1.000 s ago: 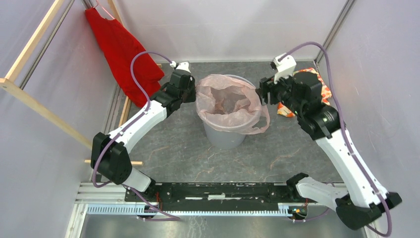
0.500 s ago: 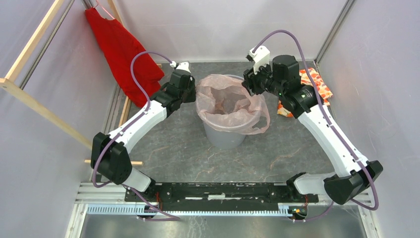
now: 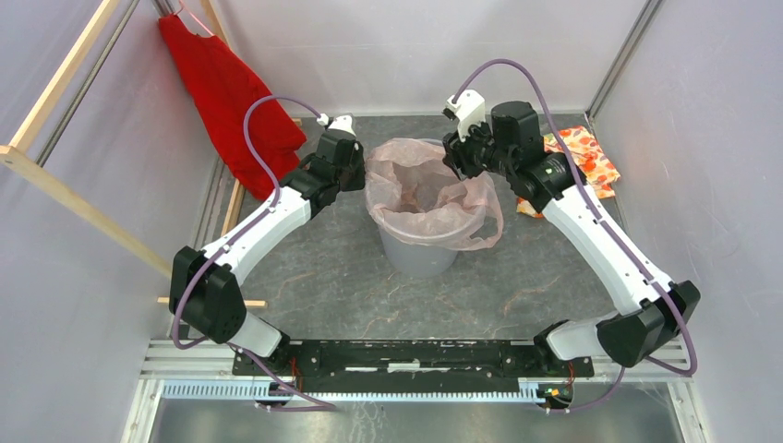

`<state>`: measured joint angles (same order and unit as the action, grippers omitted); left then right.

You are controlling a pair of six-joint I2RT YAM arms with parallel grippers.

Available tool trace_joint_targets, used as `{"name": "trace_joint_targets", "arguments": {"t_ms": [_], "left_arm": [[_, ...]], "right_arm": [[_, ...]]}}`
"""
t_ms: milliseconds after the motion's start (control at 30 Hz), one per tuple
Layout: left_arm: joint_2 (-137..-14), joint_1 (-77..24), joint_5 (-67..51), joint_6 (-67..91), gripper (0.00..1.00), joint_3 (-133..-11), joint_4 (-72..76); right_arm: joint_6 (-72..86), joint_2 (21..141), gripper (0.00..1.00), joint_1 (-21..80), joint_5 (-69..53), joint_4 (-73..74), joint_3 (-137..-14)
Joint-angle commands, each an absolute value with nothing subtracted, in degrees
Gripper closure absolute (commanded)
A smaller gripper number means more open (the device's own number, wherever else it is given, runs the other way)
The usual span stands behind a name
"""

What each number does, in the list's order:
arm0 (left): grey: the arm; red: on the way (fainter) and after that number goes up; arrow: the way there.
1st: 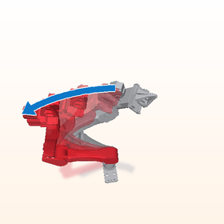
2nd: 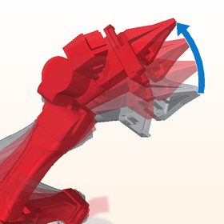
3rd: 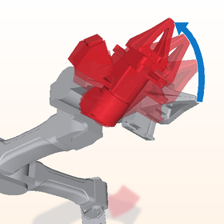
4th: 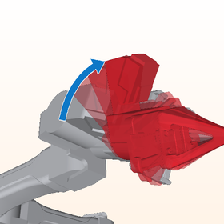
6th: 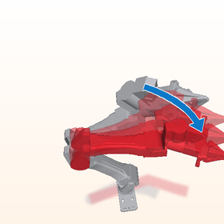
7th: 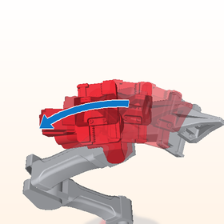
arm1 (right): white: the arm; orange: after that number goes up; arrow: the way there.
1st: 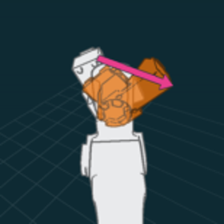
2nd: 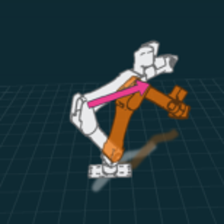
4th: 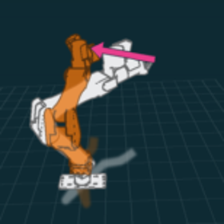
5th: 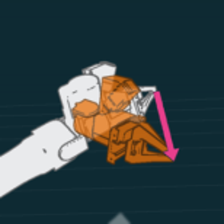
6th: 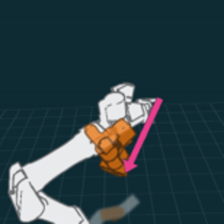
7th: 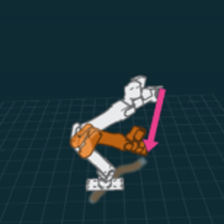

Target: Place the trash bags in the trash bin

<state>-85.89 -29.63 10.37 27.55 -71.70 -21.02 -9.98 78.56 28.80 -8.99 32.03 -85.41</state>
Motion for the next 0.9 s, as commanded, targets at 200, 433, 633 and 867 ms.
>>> {"name": "trace_joint_targets", "arguments": {"t_ms": [200, 433, 633, 867], "left_arm": [[-84.12, -29.62, 9.93, 25.67, 0.96, -71.63, -19.96], [-84.01, -29.64, 10.05, 25.71, 0.96, -71.21, -19.53], [-84.04, -29.62, 10.20, 25.99, 0.97, -70.69, -19.05], [-84.29, -29.62, 10.28, 26.41, 0.97, -70.27, -18.57]], "right_arm": [[-8.82, 80.24, 0.83, 29.10, -4.20, 30.86, -89.35], [-6.13, 82.18, 1.00, 29.02, 1.06, 29.49, -91.57], [-4.83, 86.00, 1.00, 28.94, 3.60, 26.06, -93.28], [-3.53, 89.30, 1.00, 27.16, 2.42, 23.76, -92.42]]}}
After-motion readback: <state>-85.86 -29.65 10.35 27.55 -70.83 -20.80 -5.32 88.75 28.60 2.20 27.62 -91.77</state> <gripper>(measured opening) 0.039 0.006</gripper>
